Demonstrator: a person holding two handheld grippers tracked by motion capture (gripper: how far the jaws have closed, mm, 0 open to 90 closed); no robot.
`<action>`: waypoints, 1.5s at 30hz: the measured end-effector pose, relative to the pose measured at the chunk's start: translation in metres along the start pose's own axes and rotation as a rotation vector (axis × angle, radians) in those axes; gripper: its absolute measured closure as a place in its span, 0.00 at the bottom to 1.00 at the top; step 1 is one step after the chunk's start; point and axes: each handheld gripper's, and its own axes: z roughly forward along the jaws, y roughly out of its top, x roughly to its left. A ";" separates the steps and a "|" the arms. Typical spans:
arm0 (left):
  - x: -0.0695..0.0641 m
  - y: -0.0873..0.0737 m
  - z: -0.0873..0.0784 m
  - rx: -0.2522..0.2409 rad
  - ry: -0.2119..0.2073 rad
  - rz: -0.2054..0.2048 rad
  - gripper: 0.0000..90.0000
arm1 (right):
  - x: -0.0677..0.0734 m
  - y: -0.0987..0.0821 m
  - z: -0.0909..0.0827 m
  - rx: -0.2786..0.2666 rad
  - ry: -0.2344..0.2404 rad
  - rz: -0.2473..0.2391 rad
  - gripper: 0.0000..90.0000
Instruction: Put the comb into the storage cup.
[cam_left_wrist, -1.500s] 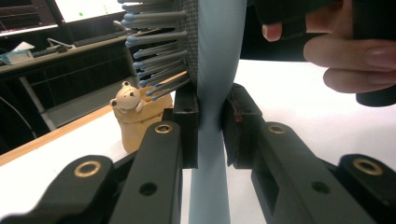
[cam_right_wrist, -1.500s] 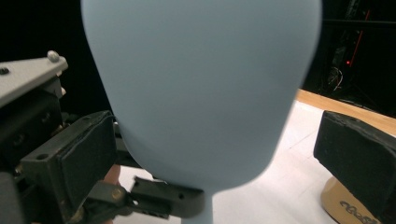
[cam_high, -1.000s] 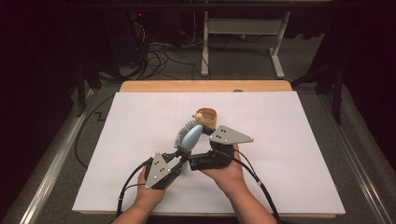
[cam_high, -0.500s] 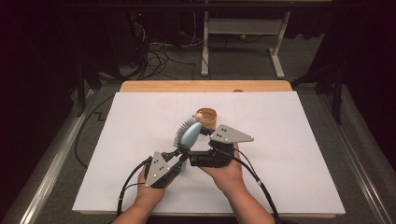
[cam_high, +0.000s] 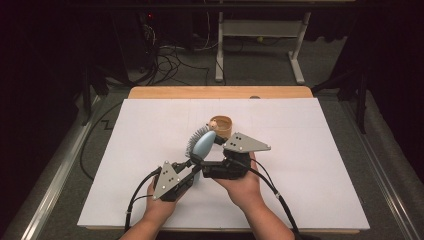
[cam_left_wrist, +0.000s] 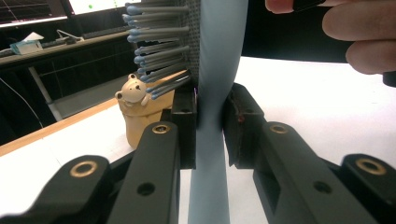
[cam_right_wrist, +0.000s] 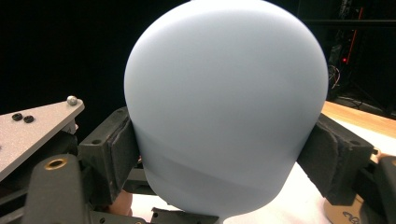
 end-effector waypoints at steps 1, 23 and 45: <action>0.000 0.000 0.000 -0.001 -0.003 -0.002 0.84 | 0.000 0.000 0.000 0.000 0.000 0.000 0.23; 0.009 -0.001 0.002 0.008 -0.102 -0.076 0.52 | -0.002 0.001 -0.001 0.008 -0.005 0.001 0.23; 0.025 -0.006 -0.001 0.038 -0.114 -0.143 0.29 | -0.018 -0.001 -0.015 0.008 -0.052 -0.005 0.23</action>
